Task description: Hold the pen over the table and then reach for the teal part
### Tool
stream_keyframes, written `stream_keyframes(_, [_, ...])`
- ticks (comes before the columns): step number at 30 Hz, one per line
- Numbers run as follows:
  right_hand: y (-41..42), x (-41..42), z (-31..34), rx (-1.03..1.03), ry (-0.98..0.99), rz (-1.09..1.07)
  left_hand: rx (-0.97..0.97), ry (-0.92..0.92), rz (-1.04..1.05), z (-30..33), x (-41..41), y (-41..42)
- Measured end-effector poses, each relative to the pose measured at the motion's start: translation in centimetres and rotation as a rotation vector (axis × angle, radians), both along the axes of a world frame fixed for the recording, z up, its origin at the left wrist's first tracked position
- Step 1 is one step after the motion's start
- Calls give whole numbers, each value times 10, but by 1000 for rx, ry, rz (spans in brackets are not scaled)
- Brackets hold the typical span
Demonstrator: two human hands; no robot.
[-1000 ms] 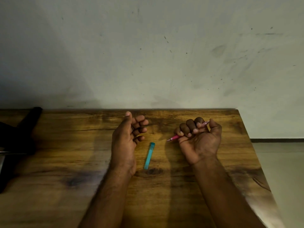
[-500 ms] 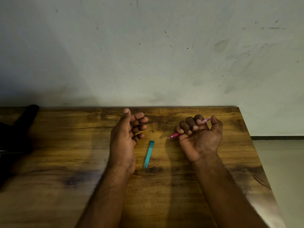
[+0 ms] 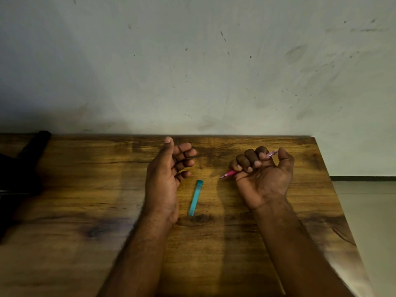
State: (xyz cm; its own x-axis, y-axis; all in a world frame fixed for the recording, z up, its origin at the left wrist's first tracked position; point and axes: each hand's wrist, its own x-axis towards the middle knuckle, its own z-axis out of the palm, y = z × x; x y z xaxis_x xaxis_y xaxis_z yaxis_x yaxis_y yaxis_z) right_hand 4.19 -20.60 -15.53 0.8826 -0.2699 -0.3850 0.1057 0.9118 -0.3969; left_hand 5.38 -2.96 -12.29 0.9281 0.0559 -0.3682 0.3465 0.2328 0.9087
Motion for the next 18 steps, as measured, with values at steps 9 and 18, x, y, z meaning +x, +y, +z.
stream_keyframes(9, [0,0,0,-3,-3,4,10,4,-8,-2,0,0])
stream_keyframes(18, [-1,0,0,-12,-19,-7,-1,0,-13,-1,-1,0])
